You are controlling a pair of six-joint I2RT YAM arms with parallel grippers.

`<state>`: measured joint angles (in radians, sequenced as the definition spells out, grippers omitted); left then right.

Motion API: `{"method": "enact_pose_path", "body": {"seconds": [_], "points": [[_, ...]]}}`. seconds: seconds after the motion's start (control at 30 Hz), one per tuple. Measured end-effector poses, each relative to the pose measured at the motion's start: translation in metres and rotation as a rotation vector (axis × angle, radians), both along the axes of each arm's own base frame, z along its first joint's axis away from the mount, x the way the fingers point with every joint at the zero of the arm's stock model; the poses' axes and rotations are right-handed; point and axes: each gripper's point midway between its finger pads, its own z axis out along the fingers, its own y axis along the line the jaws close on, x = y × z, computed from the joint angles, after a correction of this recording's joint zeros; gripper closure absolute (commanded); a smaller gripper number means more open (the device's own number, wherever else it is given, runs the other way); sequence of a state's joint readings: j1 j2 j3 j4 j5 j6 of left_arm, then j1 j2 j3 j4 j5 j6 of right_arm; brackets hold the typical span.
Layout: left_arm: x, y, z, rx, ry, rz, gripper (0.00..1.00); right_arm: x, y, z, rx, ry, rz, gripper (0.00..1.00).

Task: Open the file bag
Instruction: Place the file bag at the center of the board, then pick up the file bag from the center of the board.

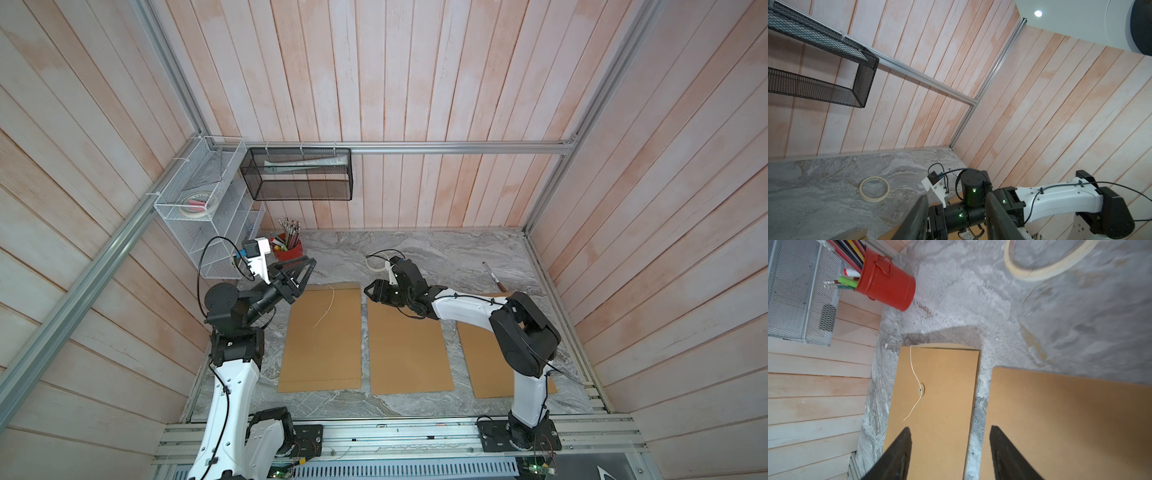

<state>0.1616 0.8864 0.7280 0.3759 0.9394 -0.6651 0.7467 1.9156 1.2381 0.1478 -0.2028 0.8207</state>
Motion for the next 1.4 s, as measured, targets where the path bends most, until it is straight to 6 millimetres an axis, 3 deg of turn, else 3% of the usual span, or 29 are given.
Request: {"method": "enact_pose_path", "body": {"seconds": [0.17,0.27,0.4,0.63,0.83,0.93,1.07,1.23,1.4], "points": [[0.002,-0.033,-0.027,0.030,0.090,-0.030,0.51,0.003,-0.049,0.020,-0.056,-0.066,-0.037,0.38],[-0.001,-0.061,-0.051,0.063,0.167,-0.058,0.49,0.001,-0.086,0.018,-0.101,-0.067,-0.064,0.38],[-0.005,-0.090,-0.102,0.135,0.315,-0.054,0.45,-0.004,-0.125,0.008,-0.162,-0.044,-0.088,0.38],[-0.019,-0.128,-0.190,0.297,0.538,-0.048,0.44,-0.030,-0.160,-0.007,-0.184,0.015,-0.077,0.38],[-0.034,-0.146,-0.250,0.384,0.677,-0.050,0.43,-0.049,-0.176,-0.033,-0.194,0.098,-0.071,0.38],[-0.037,-0.149,-0.266,0.405,0.718,-0.038,0.43,-0.061,-0.179,-0.046,-0.197,0.143,-0.070,0.38],[-0.037,-0.149,-0.271,0.399,0.724,-0.019,0.43,-0.084,-0.189,-0.058,-0.189,0.200,-0.092,0.38],[-0.030,-0.150,-0.272,0.391,0.715,0.000,0.45,-0.103,-0.199,-0.058,-0.155,0.224,-0.134,0.38],[-0.025,-0.154,-0.290,0.403,0.743,0.004,0.50,-0.113,-0.203,-0.053,-0.128,0.237,-0.171,0.38]]}}
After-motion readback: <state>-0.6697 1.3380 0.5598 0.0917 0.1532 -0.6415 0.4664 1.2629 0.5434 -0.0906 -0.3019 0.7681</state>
